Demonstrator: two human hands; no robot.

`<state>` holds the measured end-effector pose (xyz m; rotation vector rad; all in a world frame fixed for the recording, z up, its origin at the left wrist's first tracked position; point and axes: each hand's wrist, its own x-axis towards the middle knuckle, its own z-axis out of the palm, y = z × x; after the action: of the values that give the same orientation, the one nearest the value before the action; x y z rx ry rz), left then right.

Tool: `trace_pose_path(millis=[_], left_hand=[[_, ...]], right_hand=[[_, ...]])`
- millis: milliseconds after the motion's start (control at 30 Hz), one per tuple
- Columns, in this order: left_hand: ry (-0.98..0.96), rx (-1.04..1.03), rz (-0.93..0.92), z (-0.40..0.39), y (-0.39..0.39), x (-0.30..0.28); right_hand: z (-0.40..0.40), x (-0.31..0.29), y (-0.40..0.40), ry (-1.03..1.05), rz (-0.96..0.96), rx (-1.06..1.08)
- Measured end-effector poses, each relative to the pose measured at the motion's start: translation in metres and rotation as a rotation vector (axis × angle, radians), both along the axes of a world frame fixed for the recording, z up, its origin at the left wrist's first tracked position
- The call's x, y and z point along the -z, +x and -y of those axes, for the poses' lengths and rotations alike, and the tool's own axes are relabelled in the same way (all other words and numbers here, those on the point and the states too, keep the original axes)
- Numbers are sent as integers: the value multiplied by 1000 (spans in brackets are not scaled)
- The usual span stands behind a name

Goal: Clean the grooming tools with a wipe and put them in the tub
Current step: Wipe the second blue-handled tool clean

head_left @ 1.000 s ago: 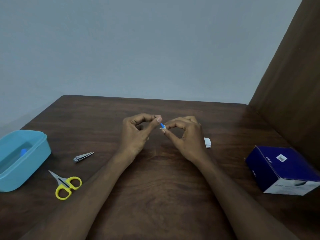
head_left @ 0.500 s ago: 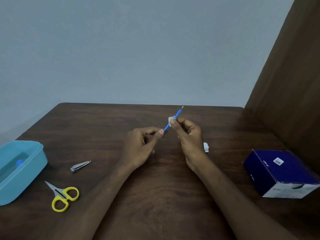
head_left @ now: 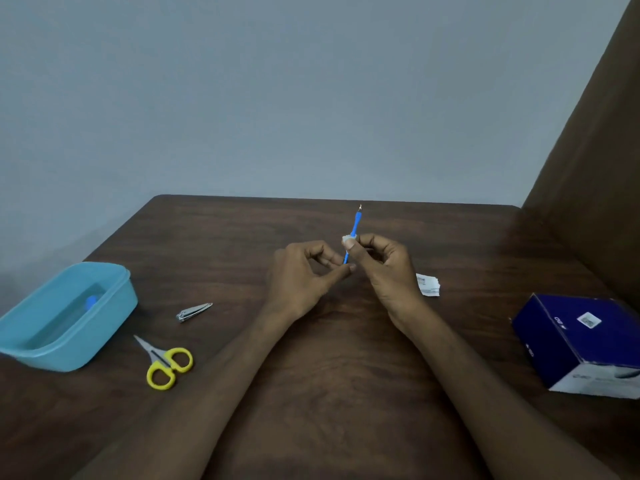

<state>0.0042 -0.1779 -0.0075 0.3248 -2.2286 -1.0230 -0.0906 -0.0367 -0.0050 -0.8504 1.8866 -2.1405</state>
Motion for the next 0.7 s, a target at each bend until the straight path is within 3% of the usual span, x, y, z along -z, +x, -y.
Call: trace_pose_path(millis=[167,433,700], left_hand=[[50,19,29,-3,1,-4],[112,90,3,-6,-4,-2],[25,160,23,-3,-3,-5]], right_hand=[[-1,-1,2,50,-49,42],[-1,-4,-6,-63,120,173],[-2,-1,-3,26,-9,31]])
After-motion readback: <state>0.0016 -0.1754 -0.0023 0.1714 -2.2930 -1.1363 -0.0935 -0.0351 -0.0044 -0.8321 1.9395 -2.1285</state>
